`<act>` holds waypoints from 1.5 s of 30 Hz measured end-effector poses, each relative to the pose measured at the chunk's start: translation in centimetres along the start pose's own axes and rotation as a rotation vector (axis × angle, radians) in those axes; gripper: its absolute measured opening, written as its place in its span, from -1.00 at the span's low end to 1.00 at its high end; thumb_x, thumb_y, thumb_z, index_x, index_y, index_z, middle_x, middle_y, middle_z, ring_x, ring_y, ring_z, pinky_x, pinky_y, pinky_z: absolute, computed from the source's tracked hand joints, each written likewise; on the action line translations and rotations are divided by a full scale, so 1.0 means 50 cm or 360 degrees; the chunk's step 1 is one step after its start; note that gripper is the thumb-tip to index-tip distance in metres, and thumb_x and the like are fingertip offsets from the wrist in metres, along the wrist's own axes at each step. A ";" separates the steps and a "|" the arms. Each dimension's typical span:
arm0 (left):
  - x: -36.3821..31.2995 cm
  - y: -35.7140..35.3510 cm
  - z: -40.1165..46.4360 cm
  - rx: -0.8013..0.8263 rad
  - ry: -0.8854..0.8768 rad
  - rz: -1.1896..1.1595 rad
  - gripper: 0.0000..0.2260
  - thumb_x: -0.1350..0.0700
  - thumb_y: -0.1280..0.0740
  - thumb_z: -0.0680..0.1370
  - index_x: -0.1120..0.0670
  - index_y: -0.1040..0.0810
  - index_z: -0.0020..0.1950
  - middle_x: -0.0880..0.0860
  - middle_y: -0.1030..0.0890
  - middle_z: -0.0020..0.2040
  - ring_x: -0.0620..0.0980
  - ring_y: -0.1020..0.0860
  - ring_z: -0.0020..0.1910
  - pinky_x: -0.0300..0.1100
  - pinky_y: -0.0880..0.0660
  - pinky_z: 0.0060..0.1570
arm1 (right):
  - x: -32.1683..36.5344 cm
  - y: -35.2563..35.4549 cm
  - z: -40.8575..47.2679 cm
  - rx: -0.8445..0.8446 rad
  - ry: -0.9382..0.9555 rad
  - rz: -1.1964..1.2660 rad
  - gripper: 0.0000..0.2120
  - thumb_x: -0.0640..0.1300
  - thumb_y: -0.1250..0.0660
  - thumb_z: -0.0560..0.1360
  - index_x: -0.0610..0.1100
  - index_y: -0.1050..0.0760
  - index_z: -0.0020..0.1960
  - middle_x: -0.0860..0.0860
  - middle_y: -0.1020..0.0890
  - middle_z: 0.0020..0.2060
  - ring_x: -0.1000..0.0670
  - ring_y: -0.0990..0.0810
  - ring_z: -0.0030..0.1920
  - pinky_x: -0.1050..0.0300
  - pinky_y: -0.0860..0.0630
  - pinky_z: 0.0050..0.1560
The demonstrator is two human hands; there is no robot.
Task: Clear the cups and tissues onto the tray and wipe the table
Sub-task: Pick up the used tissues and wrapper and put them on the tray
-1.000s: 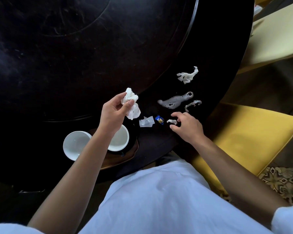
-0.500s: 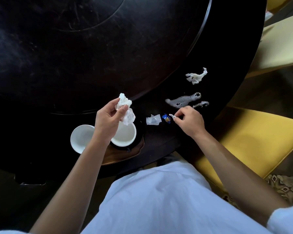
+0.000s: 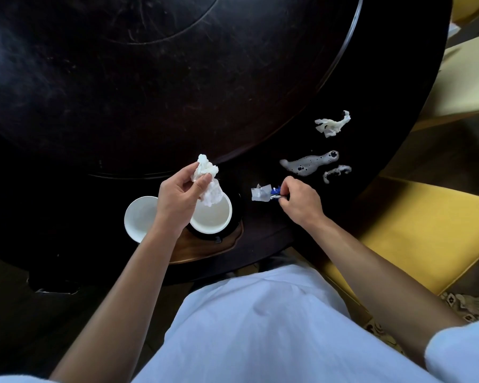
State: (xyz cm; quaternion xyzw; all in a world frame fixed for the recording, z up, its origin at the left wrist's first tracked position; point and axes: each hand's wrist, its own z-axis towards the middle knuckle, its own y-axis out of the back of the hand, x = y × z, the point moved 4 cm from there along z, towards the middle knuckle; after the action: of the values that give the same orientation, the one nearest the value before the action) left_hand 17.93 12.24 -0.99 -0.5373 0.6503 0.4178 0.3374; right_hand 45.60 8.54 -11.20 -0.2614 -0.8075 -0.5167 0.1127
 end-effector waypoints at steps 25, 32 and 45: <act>0.012 0.012 -0.006 -0.0006 0.0012 0.0080 -0.59 0.07 -0.45 0.58 0.14 -0.57 0.41 -0.05 -0.73 0.09 -0.08 -0.71 0.08 -0.19 -0.62 0.11 | 0.086 -0.036 0.017 0.0020 0.0386 -0.0126 -0.92 -0.21 -0.43 0.40 -0.09 -0.56 -0.12 0.04 -0.59 -0.07 -0.07 -0.55 -0.02 0.07 -0.46 -0.17; 0.021 0.006 -0.005 0.0001 0.0027 0.0089 -0.58 0.08 -0.46 0.58 0.15 -0.57 0.41 -0.02 -0.73 0.10 -0.07 -0.71 0.09 -0.26 -0.60 0.05 | 0.072 -0.033 0.009 0.0126 0.0164 0.0030 -0.75 -0.21 -0.37 0.43 -0.02 -0.37 0.02 0.06 -0.59 -0.22 -0.06 -0.55 -0.23 0.03 -0.44 -0.23; -0.011 -0.063 0.020 0.0100 0.0024 0.0114 -0.55 -0.05 -0.47 0.54 0.08 -0.61 0.38 -0.03 -0.75 0.04 -0.06 -0.70 0.02 -0.19 -0.58 0.07 | -0.111 0.183 0.098 -0.0419 -0.0175 0.0166 -0.88 -0.16 -0.52 0.37 -0.14 -0.64 -0.12 -0.07 -0.65 -0.06 -0.15 -0.61 -0.08 -0.08 -0.58 -0.05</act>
State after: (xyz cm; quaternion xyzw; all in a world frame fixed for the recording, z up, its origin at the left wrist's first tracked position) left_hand 21.10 13.16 -1.50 -0.5058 0.6845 0.4050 0.3341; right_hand 55.61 14.23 -8.74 -0.3435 -0.7229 -0.5965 0.0599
